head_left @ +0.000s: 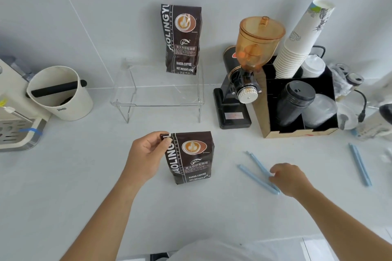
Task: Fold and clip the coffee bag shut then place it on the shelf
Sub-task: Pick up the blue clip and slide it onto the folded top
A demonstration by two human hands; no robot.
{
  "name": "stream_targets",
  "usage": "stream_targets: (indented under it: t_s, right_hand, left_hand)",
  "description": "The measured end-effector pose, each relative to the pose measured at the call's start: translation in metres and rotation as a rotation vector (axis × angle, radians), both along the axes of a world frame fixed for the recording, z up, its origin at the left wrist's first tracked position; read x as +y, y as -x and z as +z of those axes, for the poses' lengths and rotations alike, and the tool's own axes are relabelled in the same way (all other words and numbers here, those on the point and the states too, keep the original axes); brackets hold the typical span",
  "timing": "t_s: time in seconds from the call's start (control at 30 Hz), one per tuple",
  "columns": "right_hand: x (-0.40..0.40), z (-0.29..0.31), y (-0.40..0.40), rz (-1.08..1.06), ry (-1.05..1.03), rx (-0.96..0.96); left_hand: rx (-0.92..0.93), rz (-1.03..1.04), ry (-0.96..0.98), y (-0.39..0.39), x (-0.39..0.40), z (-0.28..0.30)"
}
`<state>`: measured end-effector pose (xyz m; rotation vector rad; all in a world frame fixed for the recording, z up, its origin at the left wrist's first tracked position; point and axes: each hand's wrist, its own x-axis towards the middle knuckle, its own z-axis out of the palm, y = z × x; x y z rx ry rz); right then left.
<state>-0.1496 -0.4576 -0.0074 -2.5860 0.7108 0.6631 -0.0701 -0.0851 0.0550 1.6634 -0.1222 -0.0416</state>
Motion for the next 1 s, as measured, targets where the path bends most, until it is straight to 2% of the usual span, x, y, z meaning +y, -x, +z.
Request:
stream_targets:
  t_s: [0.57, 0.77, 1.0]
  right_hand:
    - [0.005, -0.013, 0.016, -0.010, 0.056, -0.028]
    - [0.013, 0.008, 0.010, 0.083, 0.056, -0.128]
    - [0.015, 0.055, -0.001, 0.160, -0.083, -0.337]
  left_hand:
    - [0.020, 0.020, -0.004, 0.003, 0.003, -0.003]
    - [0.021, 0.013, 0.013, 0.003, 0.005, -0.003]
    - [0.018, 0.015, 0.020, 0.000, 0.005, -0.004]
